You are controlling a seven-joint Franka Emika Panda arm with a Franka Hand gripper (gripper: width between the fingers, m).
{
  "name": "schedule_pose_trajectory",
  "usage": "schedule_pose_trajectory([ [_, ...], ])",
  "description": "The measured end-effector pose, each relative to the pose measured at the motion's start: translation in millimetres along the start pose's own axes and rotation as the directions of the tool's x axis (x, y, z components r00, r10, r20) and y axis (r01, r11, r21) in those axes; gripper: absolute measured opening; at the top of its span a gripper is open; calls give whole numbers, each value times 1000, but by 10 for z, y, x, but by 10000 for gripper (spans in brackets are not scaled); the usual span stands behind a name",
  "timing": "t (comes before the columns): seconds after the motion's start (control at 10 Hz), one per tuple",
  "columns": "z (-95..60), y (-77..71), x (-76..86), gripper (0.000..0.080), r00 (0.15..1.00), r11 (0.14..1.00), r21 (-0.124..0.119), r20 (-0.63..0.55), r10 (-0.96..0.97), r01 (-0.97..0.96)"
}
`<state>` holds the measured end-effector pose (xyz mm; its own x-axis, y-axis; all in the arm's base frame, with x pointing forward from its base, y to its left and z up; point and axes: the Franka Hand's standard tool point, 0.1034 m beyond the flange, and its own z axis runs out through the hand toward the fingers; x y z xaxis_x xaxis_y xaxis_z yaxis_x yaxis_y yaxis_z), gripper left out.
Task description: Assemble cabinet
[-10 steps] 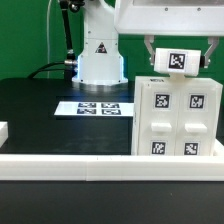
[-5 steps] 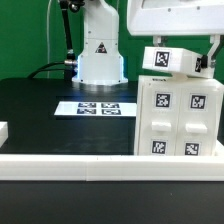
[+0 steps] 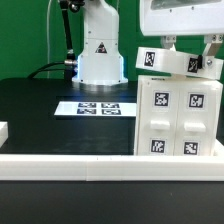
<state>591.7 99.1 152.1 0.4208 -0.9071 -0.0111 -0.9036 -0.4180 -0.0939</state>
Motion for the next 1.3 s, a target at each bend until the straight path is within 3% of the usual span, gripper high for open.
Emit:
schedule_pose_trajectory([
  [0.1,1,-3,-1,563,999,999,4,2,45,-45],
  [0.3,2,-49,2,563,973,971,53,-1,233,-232],
  [0.6,-11,-124,-21,563,902,897,100,32,430,-431],
  [1.0,-20,-174,-72,563,797,791,100,100,596,-604],
  [1.2,-13,-179,-104,757,804,798,97,111,585,-594],
  [1.3,-39,-181,-103,757,810,805,100,120,574,-585],
])
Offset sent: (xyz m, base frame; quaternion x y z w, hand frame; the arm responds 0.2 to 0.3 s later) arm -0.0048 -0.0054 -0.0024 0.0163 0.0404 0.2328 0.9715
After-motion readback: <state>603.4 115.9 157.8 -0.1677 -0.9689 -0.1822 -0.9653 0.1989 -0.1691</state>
